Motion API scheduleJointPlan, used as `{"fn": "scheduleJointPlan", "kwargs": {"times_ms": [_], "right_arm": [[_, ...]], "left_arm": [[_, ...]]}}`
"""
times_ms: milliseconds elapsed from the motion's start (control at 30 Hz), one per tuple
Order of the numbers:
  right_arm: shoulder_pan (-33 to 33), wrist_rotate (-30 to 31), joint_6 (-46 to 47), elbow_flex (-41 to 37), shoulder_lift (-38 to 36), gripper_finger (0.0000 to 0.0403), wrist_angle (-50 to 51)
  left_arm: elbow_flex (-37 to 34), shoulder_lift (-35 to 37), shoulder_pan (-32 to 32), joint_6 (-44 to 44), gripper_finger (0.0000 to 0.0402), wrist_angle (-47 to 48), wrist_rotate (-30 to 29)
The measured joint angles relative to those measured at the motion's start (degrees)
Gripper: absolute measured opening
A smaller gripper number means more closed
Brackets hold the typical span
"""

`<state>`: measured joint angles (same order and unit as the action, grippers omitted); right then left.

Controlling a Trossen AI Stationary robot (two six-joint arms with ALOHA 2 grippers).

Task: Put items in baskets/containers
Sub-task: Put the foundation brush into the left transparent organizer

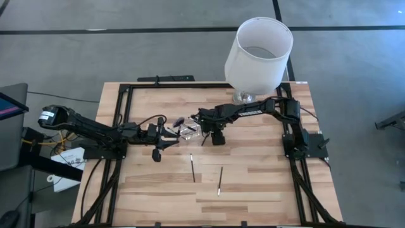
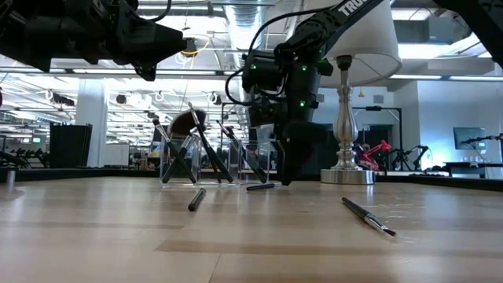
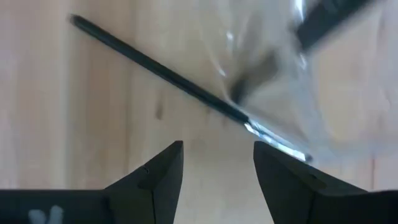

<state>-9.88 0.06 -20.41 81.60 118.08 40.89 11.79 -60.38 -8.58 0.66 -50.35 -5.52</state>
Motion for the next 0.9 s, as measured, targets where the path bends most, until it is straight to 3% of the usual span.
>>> {"fn": "scheduleJointPlan", "kwargs": {"times_ms": [167,400,667,900], "right_arm": [[0.34,1.63,-5.51,0.02,0.24,0.0185,-3.79],[-2.40,1.53,-6.15,0.01,0.31,0.0187,-4.36],[-3.37,-3.29,-6.14,0.24,2.47,0.0184,-4.76],[-2.85,-2.00,-3.94,0.26,2.32,0.0132,-1.05]], "left_arm": [[0.00,0.00,0.00,-0.78,0.0095,-0.02,0.00],[0.00,0.00,0.00,-0.69,0.0095,-0.02,0.00],[0.00,0.00,0.00,-0.64,0.0095,0.05,0.00],[0.00,0.00,0.00,-0.64,0.0095,0.25,0.00]]}}
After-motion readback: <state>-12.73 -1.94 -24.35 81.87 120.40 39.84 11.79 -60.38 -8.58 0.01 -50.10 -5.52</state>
